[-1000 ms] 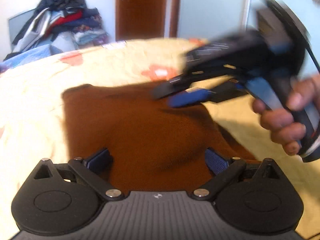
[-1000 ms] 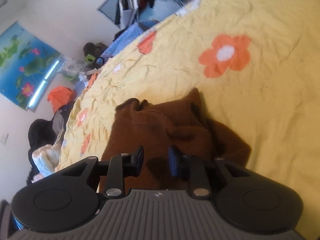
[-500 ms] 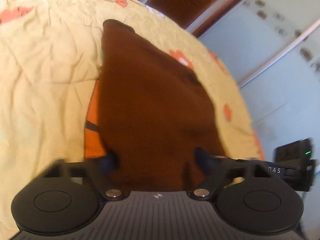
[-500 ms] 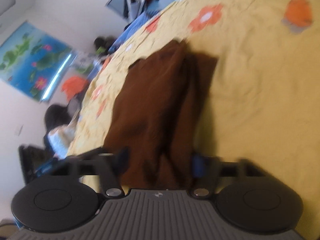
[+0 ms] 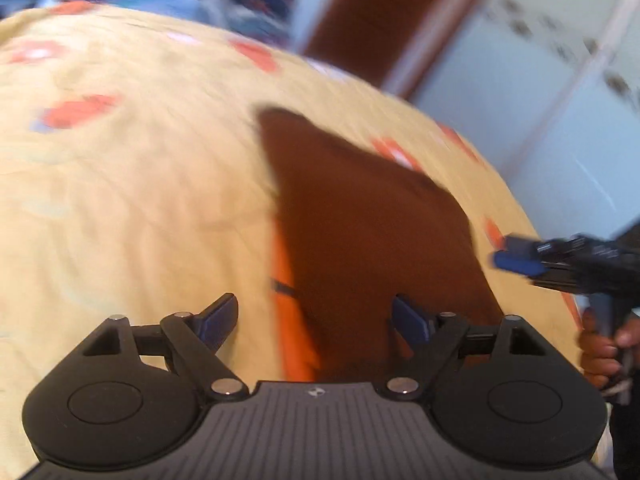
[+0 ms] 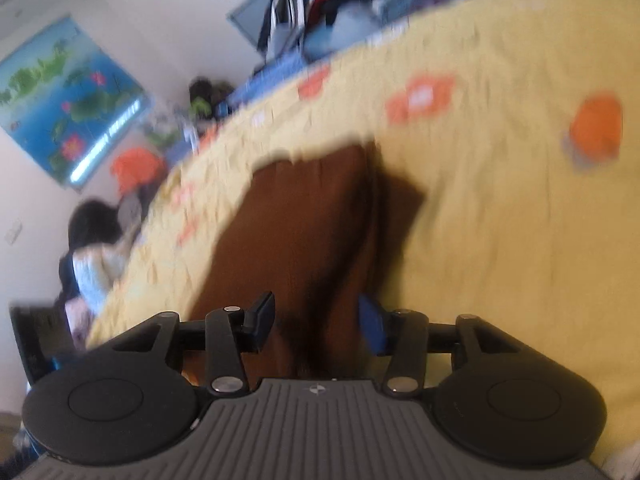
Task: Fold small clothes
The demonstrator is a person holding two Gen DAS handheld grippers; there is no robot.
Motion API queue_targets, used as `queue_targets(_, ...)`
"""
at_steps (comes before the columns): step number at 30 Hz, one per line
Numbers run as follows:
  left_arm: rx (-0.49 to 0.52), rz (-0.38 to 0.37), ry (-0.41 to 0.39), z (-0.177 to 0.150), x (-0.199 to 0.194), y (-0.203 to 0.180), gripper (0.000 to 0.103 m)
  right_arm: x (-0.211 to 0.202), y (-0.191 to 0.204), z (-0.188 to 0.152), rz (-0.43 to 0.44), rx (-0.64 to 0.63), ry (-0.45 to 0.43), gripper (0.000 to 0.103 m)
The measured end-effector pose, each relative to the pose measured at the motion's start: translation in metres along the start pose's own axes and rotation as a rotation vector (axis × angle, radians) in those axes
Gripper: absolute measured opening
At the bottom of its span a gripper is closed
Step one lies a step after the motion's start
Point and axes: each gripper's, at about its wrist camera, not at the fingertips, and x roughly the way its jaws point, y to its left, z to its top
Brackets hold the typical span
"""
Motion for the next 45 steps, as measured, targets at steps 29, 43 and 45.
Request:
queue_targets(29,-0.154,-0.070,0.017,0.068,0.061,0.017,0.092,0.078,-0.045,0.021,-0.092,0.116,0.034,0.079)
queue_targets(43,0.318,0.232,0.032,0.077,0.132,-0.065,0.046,0.079,-0.061,0.016,-0.061,0.153,-0.026,0.036)
queue_targets(45,0.298,0.229,0.014,0.073,0.113,-0.060,0.047,0.068,-0.053,0.017,-0.065,0.176,-0.011,0.058)
